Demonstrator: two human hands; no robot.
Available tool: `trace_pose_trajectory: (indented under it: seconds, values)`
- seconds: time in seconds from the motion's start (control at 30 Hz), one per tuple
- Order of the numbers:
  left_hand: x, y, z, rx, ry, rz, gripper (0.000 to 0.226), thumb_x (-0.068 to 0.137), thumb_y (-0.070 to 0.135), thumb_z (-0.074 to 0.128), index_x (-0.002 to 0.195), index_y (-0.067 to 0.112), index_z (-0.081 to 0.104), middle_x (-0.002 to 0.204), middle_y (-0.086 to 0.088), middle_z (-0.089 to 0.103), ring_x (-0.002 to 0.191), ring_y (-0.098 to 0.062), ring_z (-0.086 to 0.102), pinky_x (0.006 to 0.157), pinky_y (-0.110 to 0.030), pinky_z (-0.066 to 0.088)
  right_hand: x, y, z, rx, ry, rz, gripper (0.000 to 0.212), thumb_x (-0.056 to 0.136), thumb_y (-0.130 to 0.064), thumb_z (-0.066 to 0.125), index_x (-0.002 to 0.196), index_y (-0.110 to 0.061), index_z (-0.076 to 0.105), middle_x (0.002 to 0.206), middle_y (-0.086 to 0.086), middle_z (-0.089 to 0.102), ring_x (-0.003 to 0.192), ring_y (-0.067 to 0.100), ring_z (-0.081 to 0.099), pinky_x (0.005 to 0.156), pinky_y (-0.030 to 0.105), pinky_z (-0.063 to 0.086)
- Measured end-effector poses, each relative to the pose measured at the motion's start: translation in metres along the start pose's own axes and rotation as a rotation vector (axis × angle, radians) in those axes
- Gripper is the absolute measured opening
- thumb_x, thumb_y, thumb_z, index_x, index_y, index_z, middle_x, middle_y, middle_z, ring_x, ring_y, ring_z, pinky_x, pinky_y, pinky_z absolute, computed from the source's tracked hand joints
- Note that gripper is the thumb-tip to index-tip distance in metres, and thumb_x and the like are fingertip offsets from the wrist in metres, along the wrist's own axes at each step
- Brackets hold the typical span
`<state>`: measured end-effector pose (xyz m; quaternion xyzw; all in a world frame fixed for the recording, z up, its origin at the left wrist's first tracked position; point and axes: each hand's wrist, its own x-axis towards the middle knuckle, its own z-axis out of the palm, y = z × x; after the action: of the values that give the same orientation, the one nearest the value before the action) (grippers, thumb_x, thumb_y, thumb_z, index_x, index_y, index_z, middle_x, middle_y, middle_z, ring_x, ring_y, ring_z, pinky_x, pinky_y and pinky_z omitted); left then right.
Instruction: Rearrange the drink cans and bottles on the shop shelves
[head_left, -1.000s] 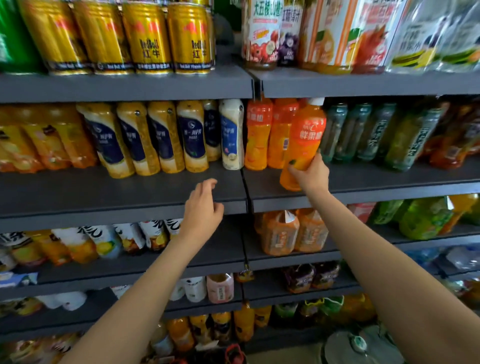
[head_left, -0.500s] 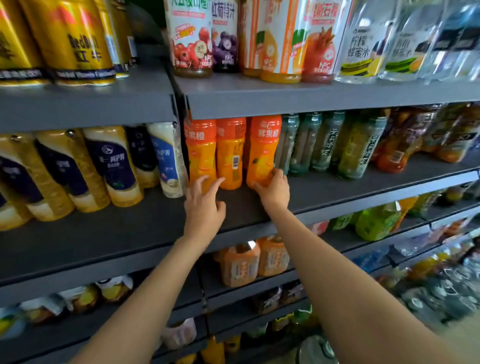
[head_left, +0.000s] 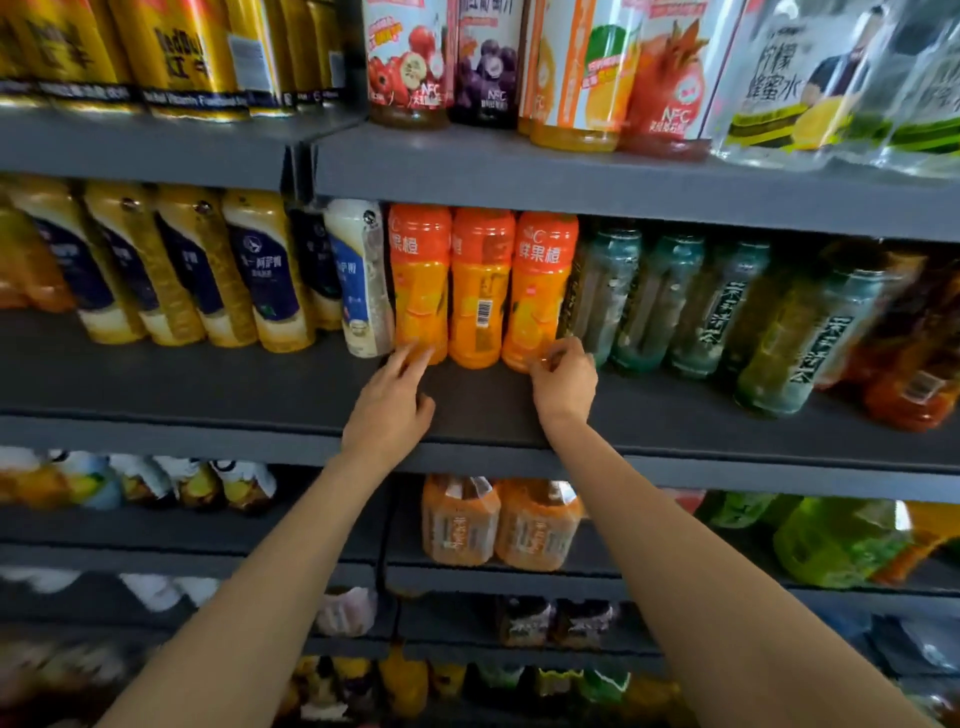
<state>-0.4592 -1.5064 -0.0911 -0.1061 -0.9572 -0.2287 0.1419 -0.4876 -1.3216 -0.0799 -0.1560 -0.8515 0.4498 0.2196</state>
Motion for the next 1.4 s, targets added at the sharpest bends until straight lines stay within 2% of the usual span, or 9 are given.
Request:
trace_pose_trajectory:
  seconds: [0.2, 0.47, 0.63, 0.73, 0.9, 1.07, 1.2, 1.3, 1.4]
  values:
    - [-0.048, 0.02, 0.018, 0.185, 0.098, -0.099, 0.07, 0.085, 0.043, 0.003, 0.143, 0.021, 0.037, 0.147, -0.006, 0.039, 0.137, -0.021, 0.034, 0.107, -0.036, 0.02, -0.009, -0.002, -0.003, 0.155, 0.04, -0.218, 0.024, 0.088, -0.003, 0.057, 0.111, -0.008, 0.058, 0.116, 0.016, 0.044, 0.098, 0.03, 0.052, 0.07, 0.019, 0.032]
    - [-0.042, 0.043, 0.013, 0.324, -0.008, -0.226, 0.043, 0.1, 0.023, 0.029, 0.143, 0.023, 0.035, 0.152, -0.005, 0.029, 0.142, -0.02, 0.021, 0.115, -0.04, -0.003, -0.007, 0.001, -0.01, 0.138, -0.079, -0.187, 0.04, 0.087, 0.0, 0.055, 0.123, -0.016, 0.052, 0.123, 0.014, 0.04, 0.103, 0.033, 0.052, 0.074, 0.029, 0.041]
    - [-0.028, 0.065, -0.006, 0.286, -0.087, -0.296, 0.043, 0.096, 0.024, 0.04, 0.139, 0.021, 0.041, 0.143, -0.01, 0.038, 0.131, -0.031, 0.034, 0.11, -0.043, 0.021, -0.006, 0.016, -0.058, 0.144, -0.266, -0.221, 0.045, 0.091, -0.003, 0.052, 0.134, -0.02, 0.048, 0.13, 0.013, 0.037, 0.082, 0.021, 0.059, 0.089, 0.021, 0.044]
    - [-0.024, 0.092, -0.01, 0.28, 0.035, -0.144, 0.044, 0.093, 0.019, 0.047, 0.137, 0.018, 0.042, 0.137, -0.01, 0.039, 0.126, -0.032, 0.036, 0.103, -0.044, 0.027, 0.0, 0.028, -0.108, 0.144, -0.172, -0.243, 0.037, 0.091, -0.005, 0.054, 0.127, -0.014, 0.051, 0.127, 0.013, 0.043, 0.064, 0.002, 0.05, 0.072, 0.012, 0.039]
    - [-0.018, 0.156, -0.009, 0.172, 0.235, 0.253, 0.04, 0.088, 0.008, 0.05, 0.128, 0.01, 0.052, 0.13, -0.011, 0.046, 0.121, -0.031, 0.042, 0.098, -0.043, 0.032, 0.003, 0.03, -0.179, 0.138, -0.05, -0.389, 0.033, 0.089, -0.008, 0.058, 0.122, -0.01, 0.052, 0.119, 0.01, 0.045, 0.085, 0.011, 0.053, 0.08, 0.02, 0.04]
    - [-0.022, 0.196, -0.013, 0.06, 0.382, 0.529, 0.04, 0.082, 0.015, 0.035, 0.114, 0.007, 0.058, 0.115, -0.012, 0.055, 0.107, -0.021, 0.043, 0.087, -0.04, 0.043, -0.003, 0.026, -0.229, 0.068, 0.063, -0.599, 0.031, 0.087, -0.007, 0.059, 0.118, -0.008, 0.053, 0.111, 0.006, 0.044, 0.091, 0.012, 0.051, 0.067, 0.006, 0.04]
    - [-0.019, 0.219, -0.028, -0.039, 0.591, 0.564, 0.035, 0.08, 0.008, 0.042, 0.109, 0.006, 0.06, 0.111, -0.013, 0.056, 0.105, -0.022, 0.045, 0.089, -0.035, 0.037, -0.002, 0.007, -0.265, 0.14, 0.238, -0.73, 0.027, 0.085, -0.006, 0.062, 0.111, -0.005, 0.055, 0.101, 0.002, 0.046, 0.083, 0.007, 0.05, 0.068, 0.002, 0.038]
    - [-0.009, 0.239, -0.047, -0.107, 0.702, 0.478, 0.035, 0.076, 0.004, 0.047, 0.109, 0.007, 0.059, 0.111, -0.015, 0.054, 0.106, -0.023, 0.043, 0.091, -0.029, 0.03, 0.009, -0.02, -0.281, 0.161, 0.232, -0.751, 0.03, 0.086, -0.016, 0.063, 0.113, -0.009, 0.053, 0.103, -0.002, 0.045, 0.079, 0.012, 0.052, 0.068, 0.017, 0.047]
    - [0.004, 0.251, -0.069, -0.079, 0.728, 0.354, 0.039, 0.079, 0.003, 0.05, 0.117, 0.009, 0.057, 0.121, -0.015, 0.048, 0.113, -0.026, 0.04, 0.095, -0.032, 0.029, 0.024, -0.058, -0.287, 0.068, 0.182, -0.775, 0.047, 0.085, -0.025, 0.067, 0.123, -0.009, 0.046, 0.114, 0.001, 0.045, 0.097, 0.013, 0.049, 0.078, 0.022, 0.042]
